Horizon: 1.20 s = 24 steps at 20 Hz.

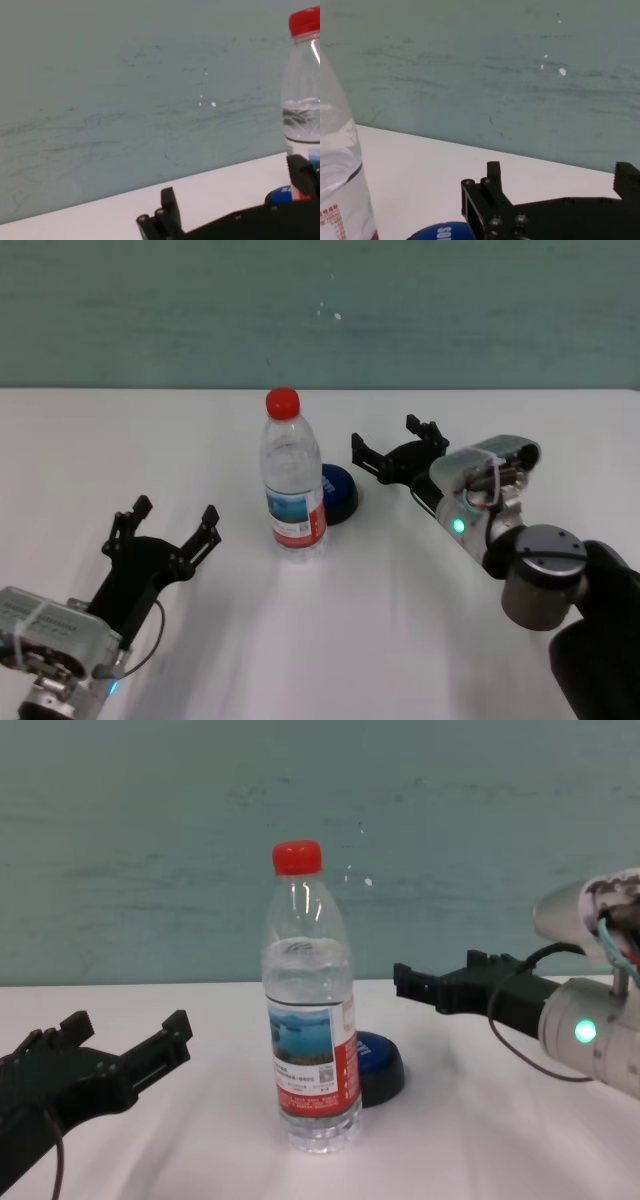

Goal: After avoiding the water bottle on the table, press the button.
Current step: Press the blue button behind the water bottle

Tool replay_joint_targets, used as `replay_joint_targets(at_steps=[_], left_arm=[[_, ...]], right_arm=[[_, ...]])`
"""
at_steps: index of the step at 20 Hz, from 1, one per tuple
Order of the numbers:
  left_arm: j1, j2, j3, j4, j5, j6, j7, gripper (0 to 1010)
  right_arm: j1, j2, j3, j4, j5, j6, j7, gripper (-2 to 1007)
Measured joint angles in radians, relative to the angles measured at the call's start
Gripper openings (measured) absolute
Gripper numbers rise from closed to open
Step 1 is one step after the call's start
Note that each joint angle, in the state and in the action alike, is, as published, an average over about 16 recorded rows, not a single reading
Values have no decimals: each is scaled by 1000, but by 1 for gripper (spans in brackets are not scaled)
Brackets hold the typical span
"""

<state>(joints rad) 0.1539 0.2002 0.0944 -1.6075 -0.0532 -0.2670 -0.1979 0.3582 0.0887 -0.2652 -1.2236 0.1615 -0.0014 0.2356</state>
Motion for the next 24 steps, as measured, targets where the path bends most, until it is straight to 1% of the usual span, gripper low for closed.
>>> replay_joint_targets(at_steps=[12, 18, 24], left_arm=[[0, 0, 0, 0, 0, 0, 0, 1010], [0, 0, 0, 0, 0, 0, 0, 1010], [0, 0, 0, 0, 0, 0, 0, 1010]], right_arm=[[79, -17, -27, 116, 8, -10, 29, 1004], [110, -24, -38, 170, 14, -8, 45, 1004], [135, -30, -44, 221, 22, -2, 57, 1004]])
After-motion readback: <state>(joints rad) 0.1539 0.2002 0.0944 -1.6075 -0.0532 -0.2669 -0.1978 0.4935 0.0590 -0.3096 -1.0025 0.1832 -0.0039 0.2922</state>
